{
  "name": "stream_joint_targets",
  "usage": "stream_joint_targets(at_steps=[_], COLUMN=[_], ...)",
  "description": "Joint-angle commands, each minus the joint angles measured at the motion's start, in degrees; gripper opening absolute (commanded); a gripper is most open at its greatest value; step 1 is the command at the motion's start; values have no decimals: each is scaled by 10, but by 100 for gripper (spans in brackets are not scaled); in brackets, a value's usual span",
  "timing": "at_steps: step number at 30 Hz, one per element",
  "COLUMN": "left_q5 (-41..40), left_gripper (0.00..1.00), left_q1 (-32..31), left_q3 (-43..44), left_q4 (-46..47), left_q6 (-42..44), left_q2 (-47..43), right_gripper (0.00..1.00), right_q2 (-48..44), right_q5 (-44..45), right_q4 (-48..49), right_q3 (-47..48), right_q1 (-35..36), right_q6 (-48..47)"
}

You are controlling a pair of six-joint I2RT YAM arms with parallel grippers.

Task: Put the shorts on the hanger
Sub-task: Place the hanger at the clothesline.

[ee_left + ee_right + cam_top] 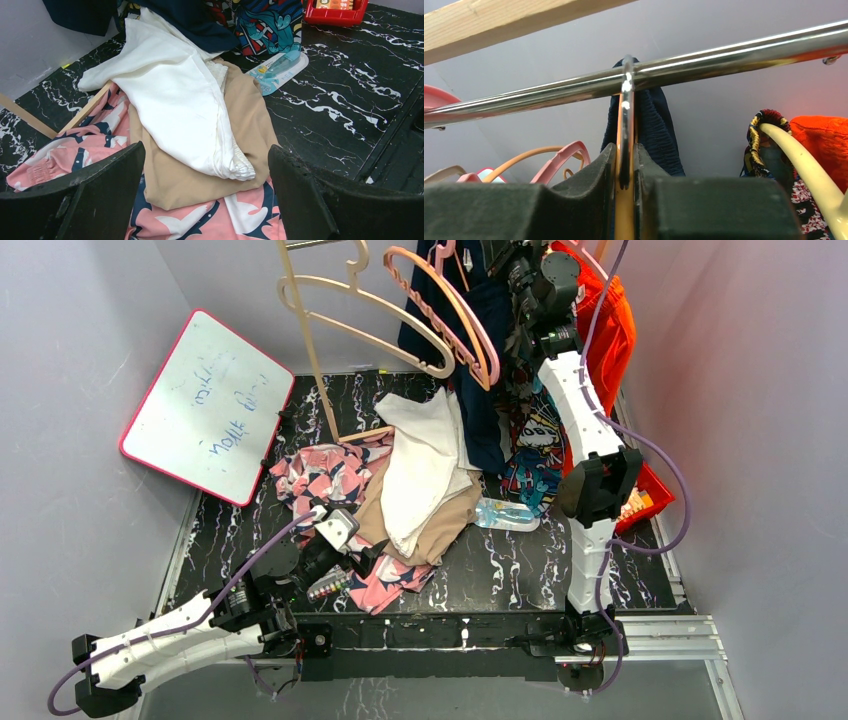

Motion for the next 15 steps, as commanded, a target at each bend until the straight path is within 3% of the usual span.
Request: stream_joint_targets(at_steps=[1,8,15], left_q5=[-3,0,9], left_gripper=[91,91,91], left_q1=[1,1,1], left_q3=[-1,-1,-3], left_q4=[20,20,20], left_q6=[4,4,3], left_q2=[-2,-8,-14], right_gripper=[30,48,55], right_q2=[-36,-91,-172], right_q5=[-8,-7,3], right_q4=[76,56,8], right_q3=[8,-38,-125], right_q1=[6,10,10], right_q6=[10,-6,-46])
